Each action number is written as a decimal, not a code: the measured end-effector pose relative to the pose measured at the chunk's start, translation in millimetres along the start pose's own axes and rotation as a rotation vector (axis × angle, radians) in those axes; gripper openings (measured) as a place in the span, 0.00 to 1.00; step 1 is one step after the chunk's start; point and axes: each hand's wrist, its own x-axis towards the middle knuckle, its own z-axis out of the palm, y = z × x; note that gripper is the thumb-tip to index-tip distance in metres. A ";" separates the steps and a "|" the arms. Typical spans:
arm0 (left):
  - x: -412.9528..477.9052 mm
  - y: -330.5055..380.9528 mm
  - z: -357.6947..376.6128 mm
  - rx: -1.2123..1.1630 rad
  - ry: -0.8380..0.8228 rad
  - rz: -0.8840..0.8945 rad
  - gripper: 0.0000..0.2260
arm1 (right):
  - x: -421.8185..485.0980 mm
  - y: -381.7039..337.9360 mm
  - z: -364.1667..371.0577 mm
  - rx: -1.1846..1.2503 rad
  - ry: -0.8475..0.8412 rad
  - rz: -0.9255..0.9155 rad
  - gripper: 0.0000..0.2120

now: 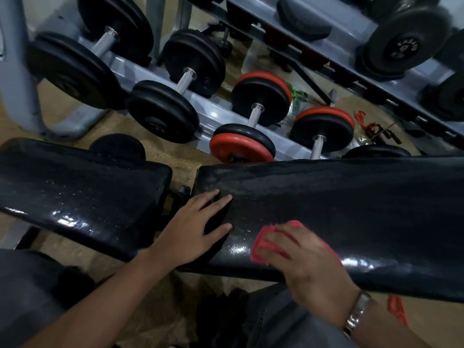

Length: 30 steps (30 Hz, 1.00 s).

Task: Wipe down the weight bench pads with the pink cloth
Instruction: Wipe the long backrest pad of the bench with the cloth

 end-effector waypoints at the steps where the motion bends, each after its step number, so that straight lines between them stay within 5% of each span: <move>1: -0.3 -0.4 -1.1 0.006 -0.003 -0.006 0.30 | -1.5 -0.9 -0.4 0.015 -0.021 -0.069 0.23; 4: -0.6 -2.1 -4.7 0.001 -0.019 -0.028 0.29 | -2.3 13.5 -10.7 0.010 -0.069 -0.106 0.25; 8: 0.2 -4.1 -6.2 -0.016 -0.010 -0.035 0.29 | 19.1 10.8 -4.8 0.018 0.054 0.164 0.24; 14: -2.5 -7.9 -8.6 -0.022 -0.030 -0.052 0.28 | 13.0 0.1 2.8 0.029 -0.015 -0.135 0.24; 20: -2.1 -9.8 -8.6 -0.024 -0.030 -0.058 0.29 | 49.5 0.8 4.1 -0.041 0.063 0.293 0.23; 26: -3.6 -11.6 -9.5 -0.044 -0.047 -0.058 0.28 | 32.9 3.7 4.5 -0.079 -0.040 -0.014 0.34; 30: -3.0 -10.4 -9.4 -0.047 -0.047 -0.056 0.29 | 62.9 18.8 -2.3 -0.146 -0.003 0.256 0.30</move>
